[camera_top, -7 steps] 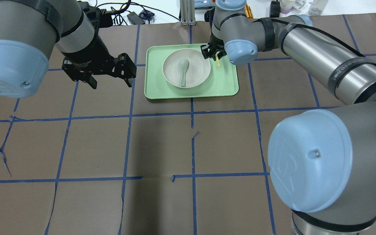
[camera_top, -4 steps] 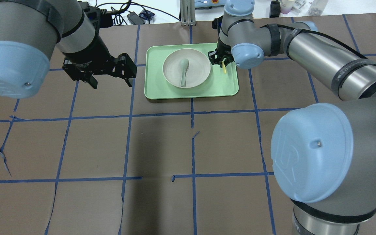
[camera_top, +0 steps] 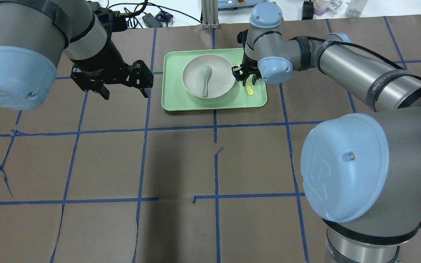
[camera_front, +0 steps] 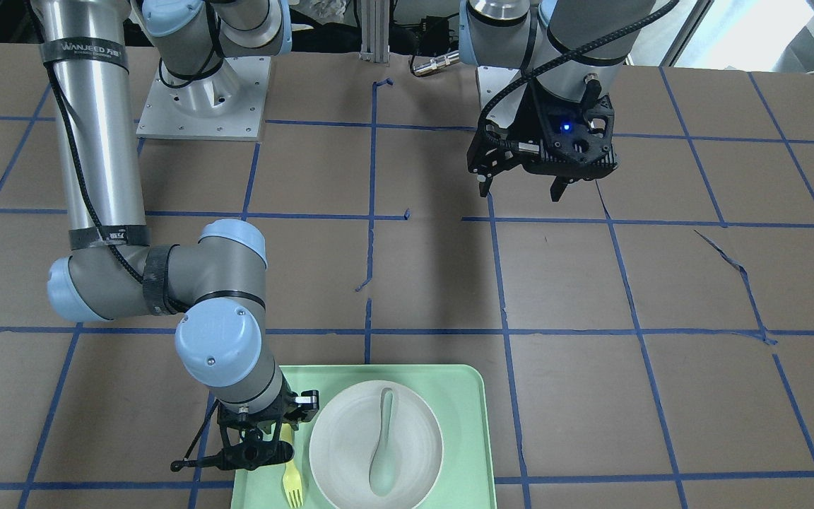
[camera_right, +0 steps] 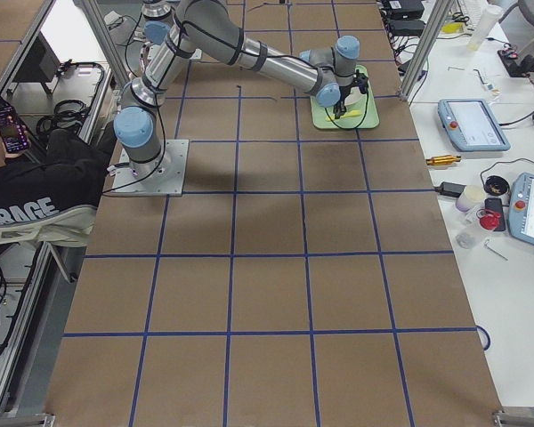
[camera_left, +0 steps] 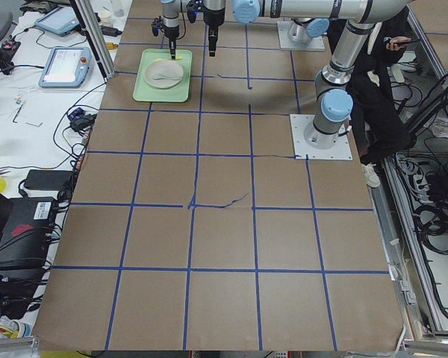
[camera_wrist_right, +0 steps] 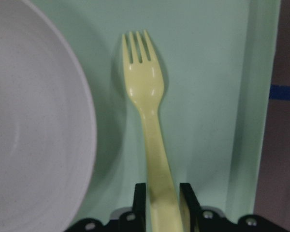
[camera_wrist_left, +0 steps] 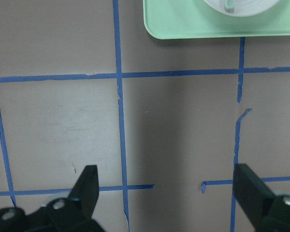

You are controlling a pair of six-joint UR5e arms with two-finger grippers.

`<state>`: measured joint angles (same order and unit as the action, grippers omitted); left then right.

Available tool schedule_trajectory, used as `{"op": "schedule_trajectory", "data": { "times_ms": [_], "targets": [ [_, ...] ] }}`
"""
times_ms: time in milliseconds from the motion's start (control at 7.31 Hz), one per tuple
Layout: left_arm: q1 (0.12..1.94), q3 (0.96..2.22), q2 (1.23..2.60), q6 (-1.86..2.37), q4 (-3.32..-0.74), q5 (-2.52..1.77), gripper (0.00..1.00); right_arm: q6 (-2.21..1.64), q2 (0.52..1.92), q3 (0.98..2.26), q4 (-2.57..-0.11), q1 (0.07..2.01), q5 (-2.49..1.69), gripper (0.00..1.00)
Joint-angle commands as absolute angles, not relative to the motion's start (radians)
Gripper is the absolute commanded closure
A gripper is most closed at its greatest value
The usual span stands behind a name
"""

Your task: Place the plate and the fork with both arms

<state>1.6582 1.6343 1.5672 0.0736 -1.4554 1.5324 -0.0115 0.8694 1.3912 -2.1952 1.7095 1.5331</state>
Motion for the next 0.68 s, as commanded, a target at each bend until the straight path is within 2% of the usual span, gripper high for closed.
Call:
{"op": "schedule_trajectory", "data": {
  "times_ms": [0,274,410,547],
  "targets": [
    [1.658,1.634,1.568,0.074,-1.454,1.532,0.00,0.107,0.967,1.411,-2.188,1.703,1.549,0.00],
    [1.658,1.634,1.568,0.074,-1.454,1.532,0.00,0.089,1.148,1.526,-2.169,1.688,1.554,0.00],
    [1.658,1.635,1.568,0.074,-1.454,1.534,0.00,0.074,1.287,1.598,-2.146,1.637,1.548,0.00],
    [1.658,1.635,1.566,0.071,-1.456,1.534,0.00,0.084,1.404,1.639,-2.025,1.602,1.534,0.00]
  ]
}}
